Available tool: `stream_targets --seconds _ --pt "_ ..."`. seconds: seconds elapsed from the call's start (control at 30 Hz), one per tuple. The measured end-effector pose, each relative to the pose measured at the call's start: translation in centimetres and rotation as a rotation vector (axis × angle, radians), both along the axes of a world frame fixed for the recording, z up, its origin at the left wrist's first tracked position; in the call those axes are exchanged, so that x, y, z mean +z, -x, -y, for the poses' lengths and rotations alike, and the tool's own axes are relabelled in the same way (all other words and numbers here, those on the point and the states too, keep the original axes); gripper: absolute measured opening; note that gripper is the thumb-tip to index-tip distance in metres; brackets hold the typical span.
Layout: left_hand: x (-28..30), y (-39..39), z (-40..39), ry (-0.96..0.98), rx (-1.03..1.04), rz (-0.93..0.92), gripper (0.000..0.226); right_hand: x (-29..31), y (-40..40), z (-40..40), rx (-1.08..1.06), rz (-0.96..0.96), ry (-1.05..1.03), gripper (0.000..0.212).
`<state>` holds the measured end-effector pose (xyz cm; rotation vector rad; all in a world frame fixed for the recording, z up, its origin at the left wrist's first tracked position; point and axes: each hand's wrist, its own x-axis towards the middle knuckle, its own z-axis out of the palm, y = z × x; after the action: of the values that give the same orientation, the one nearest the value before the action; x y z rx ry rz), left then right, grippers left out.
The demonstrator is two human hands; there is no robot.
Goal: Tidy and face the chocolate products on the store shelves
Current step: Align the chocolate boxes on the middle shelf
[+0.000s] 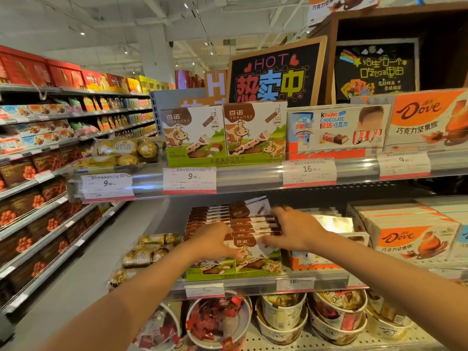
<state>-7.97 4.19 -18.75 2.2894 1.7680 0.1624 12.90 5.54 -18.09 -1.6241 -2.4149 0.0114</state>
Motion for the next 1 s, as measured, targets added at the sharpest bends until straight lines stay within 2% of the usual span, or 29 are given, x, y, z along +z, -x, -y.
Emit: stream_targets --seconds 0.07,0.13,0.3,0.4,0.47,0.57,0.63,0.7,0.8,0.9,1.0 --pt "0.0 0.1 0.0 0.013 0.034 0.009 0.067 0.1 -0.2 -0.3 -0.009 0.022 0.167 0.07" --pt "0.2 0.0 0.1 0.022 0.03 0.036 0.067 0.1 -0.1 -0.6 0.007 -0.079 0.272 0.07" --pt "-0.1 0.2 -0.2 0.038 0.048 0.165 0.065 0.2 0.0 -1.1 0.026 -0.186 0.227 0.064" --pt "-0.3 0.7 -0.6 -0.007 0.037 0.2 0.053 0.7 -0.3 -1.1 0.05 -0.122 0.146 0.076" --pt "-0.2 0.9 -0.5 -0.062 -0.014 0.187 0.054 1.2 0.0 -1.5 0.129 -0.093 0.063 0.089" --pt "0.1 1.0 0.0 -0.168 -0.069 0.06 0.058 1.7 1.4 -2.5 0.18 -0.16 0.081 0.077" --pt "0.0 1.0 0.2 -0.276 -0.079 -0.082 0.068 1.6 2.5 -3.4 0.12 -0.093 0.145 0.065" --pt "-0.6 1.3 0.1 -0.349 -0.046 -0.202 0.093 1.6 3.4 -4.0 0.064 -0.043 0.159 0.061" --pt "-1.1 1.8 0.0 -0.268 0.039 -0.197 0.12 1.6 4.0 -4.4 0.064 -0.062 0.135 0.048" --pt "-1.0 1.9 -0.2 -0.184 0.011 -0.194 0.123 2.0 3.7 -4.5 0.138 -0.071 0.243 0.037" --pt "-0.9 1.6 -0.2 -0.13 -0.023 -0.189 0.129 2.8 2.7 -4.6 0.178 -0.166 0.34 0.037"
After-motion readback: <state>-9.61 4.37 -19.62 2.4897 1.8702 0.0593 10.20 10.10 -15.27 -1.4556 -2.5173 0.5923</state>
